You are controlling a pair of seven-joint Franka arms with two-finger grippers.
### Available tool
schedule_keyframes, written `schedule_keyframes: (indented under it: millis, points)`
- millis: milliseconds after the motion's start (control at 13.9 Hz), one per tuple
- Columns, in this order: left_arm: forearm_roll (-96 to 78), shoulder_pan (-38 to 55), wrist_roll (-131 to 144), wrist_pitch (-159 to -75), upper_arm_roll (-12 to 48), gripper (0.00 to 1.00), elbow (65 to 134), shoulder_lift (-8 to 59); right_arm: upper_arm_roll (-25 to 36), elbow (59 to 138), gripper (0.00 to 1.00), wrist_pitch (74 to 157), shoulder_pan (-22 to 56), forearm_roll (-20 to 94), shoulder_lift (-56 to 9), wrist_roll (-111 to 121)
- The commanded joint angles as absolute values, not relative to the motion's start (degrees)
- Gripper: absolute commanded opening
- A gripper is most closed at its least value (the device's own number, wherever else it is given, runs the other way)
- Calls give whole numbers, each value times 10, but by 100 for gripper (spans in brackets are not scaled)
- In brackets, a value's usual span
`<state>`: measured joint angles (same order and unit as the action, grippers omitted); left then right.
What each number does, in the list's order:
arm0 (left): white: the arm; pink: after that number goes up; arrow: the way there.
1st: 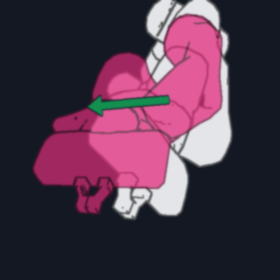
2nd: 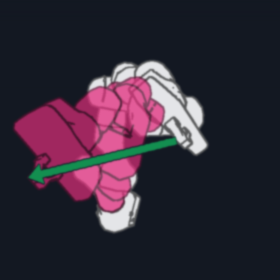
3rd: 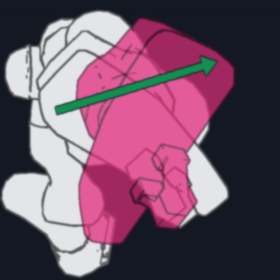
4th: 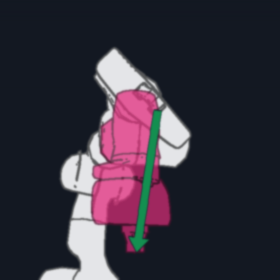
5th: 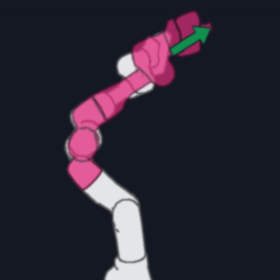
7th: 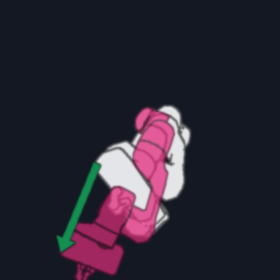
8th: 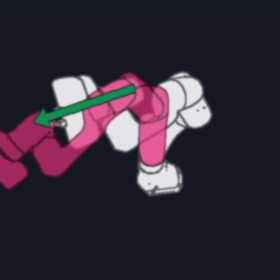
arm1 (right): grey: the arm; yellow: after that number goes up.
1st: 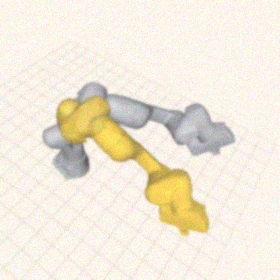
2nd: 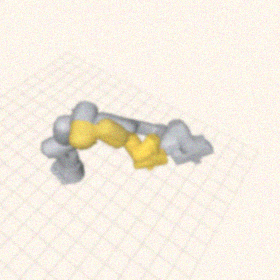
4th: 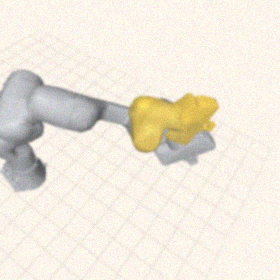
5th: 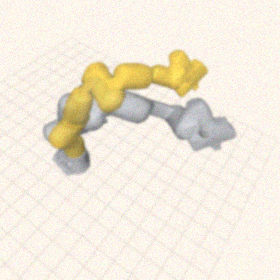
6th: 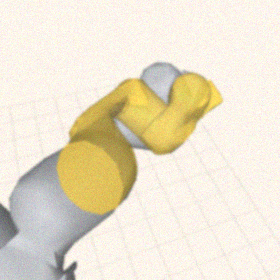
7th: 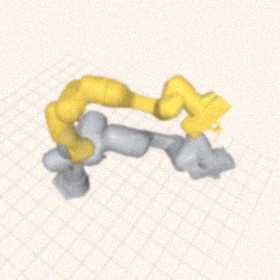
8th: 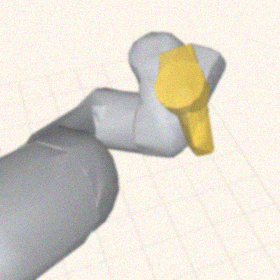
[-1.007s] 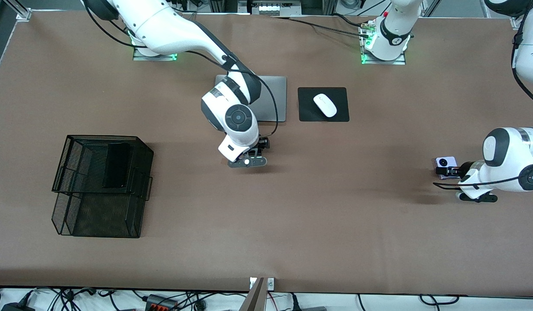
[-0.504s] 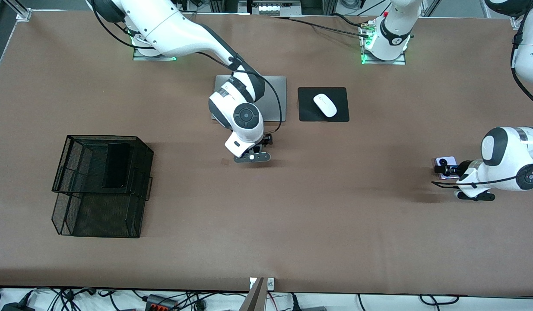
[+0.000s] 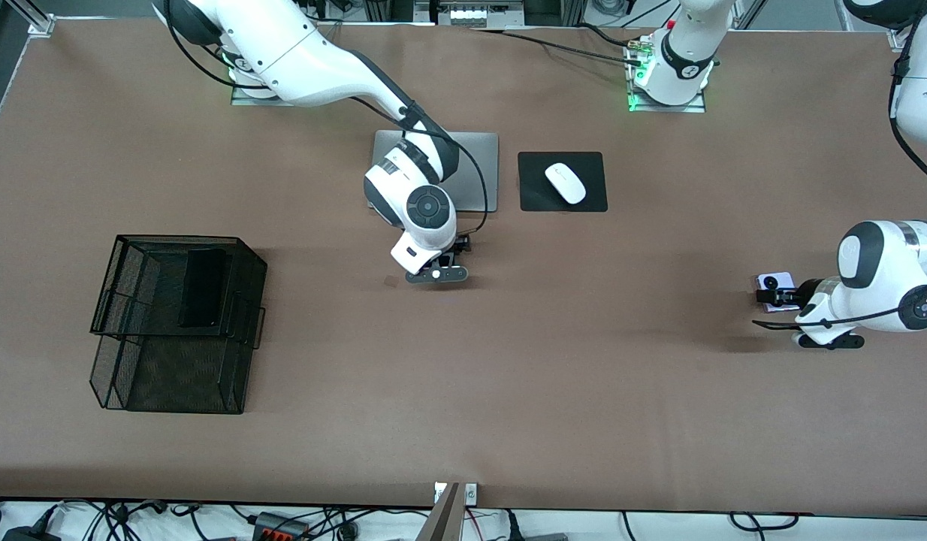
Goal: Place phones with both arms
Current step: 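Carry the flip phone into the basket while the left gripper grasps the white phone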
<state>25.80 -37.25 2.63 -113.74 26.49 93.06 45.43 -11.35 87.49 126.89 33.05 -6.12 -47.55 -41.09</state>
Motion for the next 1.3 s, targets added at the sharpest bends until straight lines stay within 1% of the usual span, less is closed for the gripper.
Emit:
schedule_keyframes:
  millis: [0,144,216,288,360,432,504,576,648,720,792,864,935,1007,1079,1223]
  points:
    - [265,-372,42,-1141,262,100,947,439,-113,884,100,1276,333,-68,-470,-425]
    - [267,-374,42,-1142,261,100,947,440,-113,884,98,1276,334,-69,-470,-422]
    - [267,-376,42,-1142,260,100,948,440,-113,884,83,1276,334,-69,-470,-417]
    - [267,-376,42,-1142,260,100,949,441,-113,883,57,1276,334,-69,-469,-419]
    - [267,-377,41,-1142,261,100,949,444,-113,882,43,1275,333,-69,-468,-416]
    - [267,-376,41,-1142,260,100,949,448,-113,879,35,1274,330,-69,-467,-412]
    - [267,-376,41,-1143,261,100,949,448,-113,876,31,1273,327,-69,-461,-410]
    - [267,-375,41,-1143,261,96,950,449,-113,868,29,1270,323,-69,-446,-408]
    - [267,-374,42,-1140,261,70,950,449,-112,857,29,1255,312,-68,-432,-408]
    - [266,-372,41,-1140,260,52,949,449,-112,853,29,1235,296,-68,-415,-408]
    - [267,-372,36,-1139,261,40,949,449,-112,846,28,1217,277,-68,-393,-408]
    - [267,-372,34,-1138,261,33,949,448,-112,839,28,1196,257,-71,-374,-406]
    - [267,-371,34,-1133,262,31,948,447,-112,838,28,1179,242,-73,-355,-400]
    - [267,-369,34,-1109,268,27,941,443,-111,838,28,1165,222,-73,-337,-380]
    - [265,-369,34,-1080,280,27,932,439,-112,838,28,1143,198,-73,-322,-362]
    - [263,-371,37,-1017,323,28,904,437,-112,840,28,1093,140,-69,-299,-304]
